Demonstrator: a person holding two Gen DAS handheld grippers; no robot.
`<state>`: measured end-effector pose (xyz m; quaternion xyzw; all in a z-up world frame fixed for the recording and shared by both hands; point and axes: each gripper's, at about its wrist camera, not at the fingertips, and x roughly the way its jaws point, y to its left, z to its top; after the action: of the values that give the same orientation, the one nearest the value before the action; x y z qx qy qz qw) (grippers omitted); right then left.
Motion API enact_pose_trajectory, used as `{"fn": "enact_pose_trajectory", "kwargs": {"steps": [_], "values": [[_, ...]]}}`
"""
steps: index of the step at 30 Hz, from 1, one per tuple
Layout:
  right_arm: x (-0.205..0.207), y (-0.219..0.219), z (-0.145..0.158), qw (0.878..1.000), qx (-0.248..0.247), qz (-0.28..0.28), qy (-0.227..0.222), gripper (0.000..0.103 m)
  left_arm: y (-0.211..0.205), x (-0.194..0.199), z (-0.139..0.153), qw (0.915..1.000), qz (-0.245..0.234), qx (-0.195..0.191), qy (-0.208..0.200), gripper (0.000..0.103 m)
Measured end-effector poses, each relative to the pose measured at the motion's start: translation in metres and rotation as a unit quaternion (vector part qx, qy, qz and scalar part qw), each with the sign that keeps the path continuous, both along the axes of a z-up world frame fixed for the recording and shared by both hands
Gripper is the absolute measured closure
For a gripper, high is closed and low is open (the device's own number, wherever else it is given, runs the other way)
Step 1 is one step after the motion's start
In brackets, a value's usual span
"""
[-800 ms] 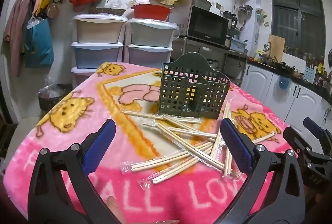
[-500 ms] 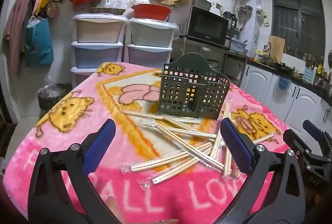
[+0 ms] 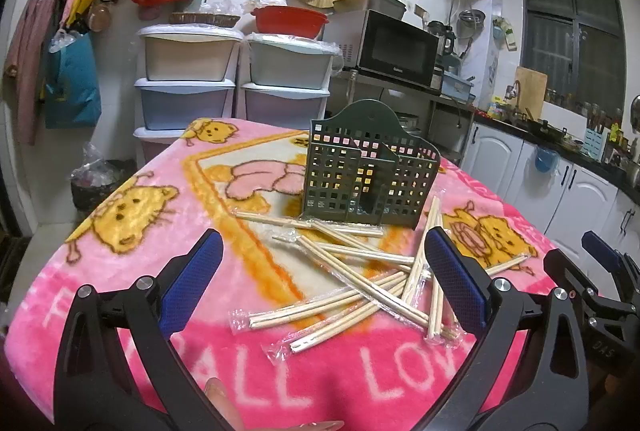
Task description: Organize utensils
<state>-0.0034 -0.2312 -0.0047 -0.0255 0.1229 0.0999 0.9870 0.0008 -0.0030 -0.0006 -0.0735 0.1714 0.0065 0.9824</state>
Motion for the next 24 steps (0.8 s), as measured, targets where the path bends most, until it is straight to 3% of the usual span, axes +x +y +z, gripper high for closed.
{"fn": "enact_pose_trajectory", "kwargs": {"steps": [24], "values": [[-0.0044,-0.0057,-0.0002,1.0,0.002,-0.003,-0.001,0.006,0.0006,0.0001,0.0011,1.0,0.0,-0.002,0.001,0.01]]}}
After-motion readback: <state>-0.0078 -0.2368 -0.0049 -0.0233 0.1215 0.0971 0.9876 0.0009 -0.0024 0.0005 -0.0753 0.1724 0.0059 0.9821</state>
